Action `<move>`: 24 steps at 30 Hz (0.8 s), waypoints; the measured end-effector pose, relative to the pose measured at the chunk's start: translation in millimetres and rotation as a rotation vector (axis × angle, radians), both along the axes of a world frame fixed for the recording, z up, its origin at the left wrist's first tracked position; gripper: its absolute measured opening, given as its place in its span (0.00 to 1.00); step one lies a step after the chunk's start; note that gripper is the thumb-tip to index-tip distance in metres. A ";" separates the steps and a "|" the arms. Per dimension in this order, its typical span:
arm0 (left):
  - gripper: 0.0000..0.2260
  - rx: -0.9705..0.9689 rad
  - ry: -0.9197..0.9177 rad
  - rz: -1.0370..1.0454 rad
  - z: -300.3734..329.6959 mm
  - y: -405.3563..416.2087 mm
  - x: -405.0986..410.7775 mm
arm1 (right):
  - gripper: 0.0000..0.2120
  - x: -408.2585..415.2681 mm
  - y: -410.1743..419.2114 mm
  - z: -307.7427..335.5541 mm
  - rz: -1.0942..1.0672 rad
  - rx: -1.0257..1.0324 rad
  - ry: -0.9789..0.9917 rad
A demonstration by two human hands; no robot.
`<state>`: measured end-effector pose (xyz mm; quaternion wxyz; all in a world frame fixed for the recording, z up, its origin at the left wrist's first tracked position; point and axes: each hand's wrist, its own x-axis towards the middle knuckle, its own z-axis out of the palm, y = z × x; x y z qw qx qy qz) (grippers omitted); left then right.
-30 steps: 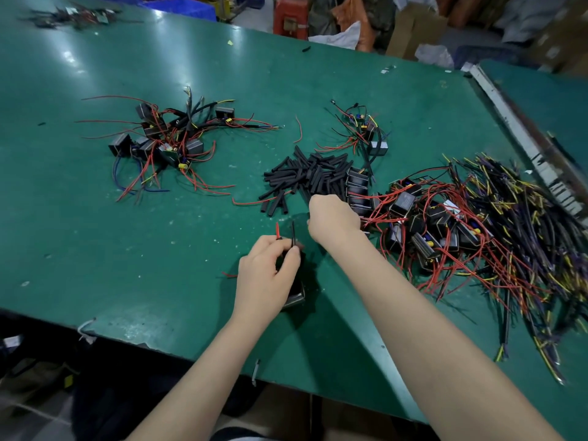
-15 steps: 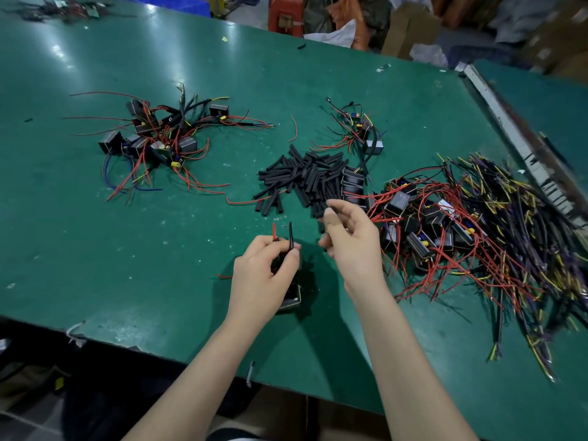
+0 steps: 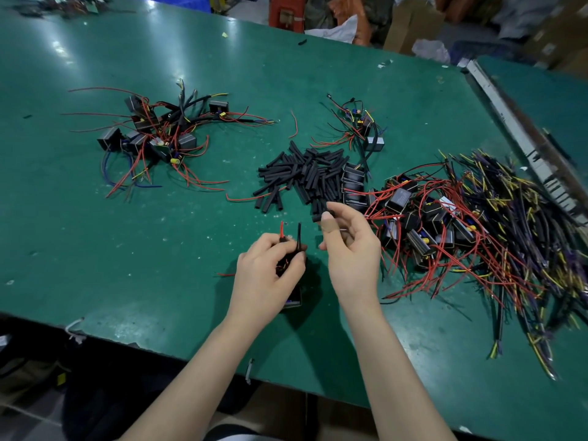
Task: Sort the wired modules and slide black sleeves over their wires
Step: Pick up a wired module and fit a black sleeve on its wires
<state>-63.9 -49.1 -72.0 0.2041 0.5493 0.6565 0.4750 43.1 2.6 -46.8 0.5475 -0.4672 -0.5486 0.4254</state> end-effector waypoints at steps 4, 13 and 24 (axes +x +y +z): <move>0.12 0.002 0.017 0.000 -0.1 -0.7 0.4 | 0.11 -0.6 -1.2 -2.4 -0.008 0.018 -0.011; 0.10 0.041 0.139 -0.043 -0.2 -0.5 0.5 | 0.12 -0.1 3.1 -0.2 0.101 0.052 -0.177; 0.10 0.017 0.224 -0.023 -0.7 -1.4 1.5 | 0.10 16.2 16.1 14.7 0.294 0.107 -0.345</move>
